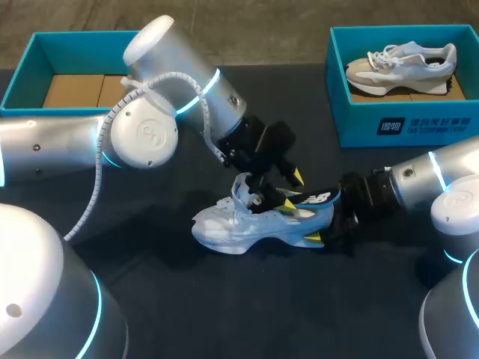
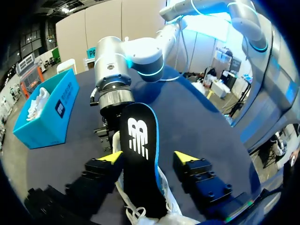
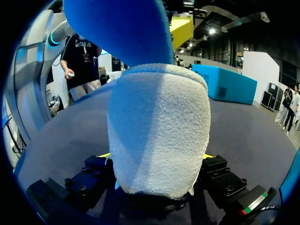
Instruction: Take the shoe out of the shoebox, open the shoe tongue, remove and reinsert the insole, then place the shoe into the shoebox
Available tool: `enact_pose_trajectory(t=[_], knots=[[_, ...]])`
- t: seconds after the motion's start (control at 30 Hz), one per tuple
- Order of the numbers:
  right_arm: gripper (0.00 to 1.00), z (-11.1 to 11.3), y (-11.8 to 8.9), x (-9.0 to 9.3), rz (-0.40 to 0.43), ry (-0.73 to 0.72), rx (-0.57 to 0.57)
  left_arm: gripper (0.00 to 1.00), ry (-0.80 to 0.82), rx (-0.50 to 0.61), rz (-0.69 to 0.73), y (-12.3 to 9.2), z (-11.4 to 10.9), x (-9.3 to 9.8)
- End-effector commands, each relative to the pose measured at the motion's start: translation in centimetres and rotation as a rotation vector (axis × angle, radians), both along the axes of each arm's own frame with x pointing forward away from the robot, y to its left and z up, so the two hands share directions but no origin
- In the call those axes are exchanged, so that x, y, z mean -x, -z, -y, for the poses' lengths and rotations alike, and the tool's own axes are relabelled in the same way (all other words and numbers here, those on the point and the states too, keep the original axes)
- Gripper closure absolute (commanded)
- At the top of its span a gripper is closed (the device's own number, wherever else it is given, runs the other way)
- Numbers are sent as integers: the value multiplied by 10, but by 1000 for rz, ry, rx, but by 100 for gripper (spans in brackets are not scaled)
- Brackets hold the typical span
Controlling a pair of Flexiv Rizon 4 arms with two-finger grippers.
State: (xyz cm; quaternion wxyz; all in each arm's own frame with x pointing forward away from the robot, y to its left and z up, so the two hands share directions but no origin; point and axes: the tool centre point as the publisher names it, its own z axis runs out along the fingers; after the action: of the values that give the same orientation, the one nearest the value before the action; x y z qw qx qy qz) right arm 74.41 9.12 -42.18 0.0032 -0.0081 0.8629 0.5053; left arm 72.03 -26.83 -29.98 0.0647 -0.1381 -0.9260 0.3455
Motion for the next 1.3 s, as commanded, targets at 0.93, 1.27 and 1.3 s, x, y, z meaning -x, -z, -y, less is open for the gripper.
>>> enact_pose_trajectory(t=[0.93,1.27,1.3], knots=[[100,-2,1,0,0,1,3,15,-261,-102,417,5,4,0],[100,-2,1,0,0,1,3,29,-262,-95,441,19,9,-9],[100,-2,1,0,0,1,3,31,-261,-90,450,20,9,-10]])
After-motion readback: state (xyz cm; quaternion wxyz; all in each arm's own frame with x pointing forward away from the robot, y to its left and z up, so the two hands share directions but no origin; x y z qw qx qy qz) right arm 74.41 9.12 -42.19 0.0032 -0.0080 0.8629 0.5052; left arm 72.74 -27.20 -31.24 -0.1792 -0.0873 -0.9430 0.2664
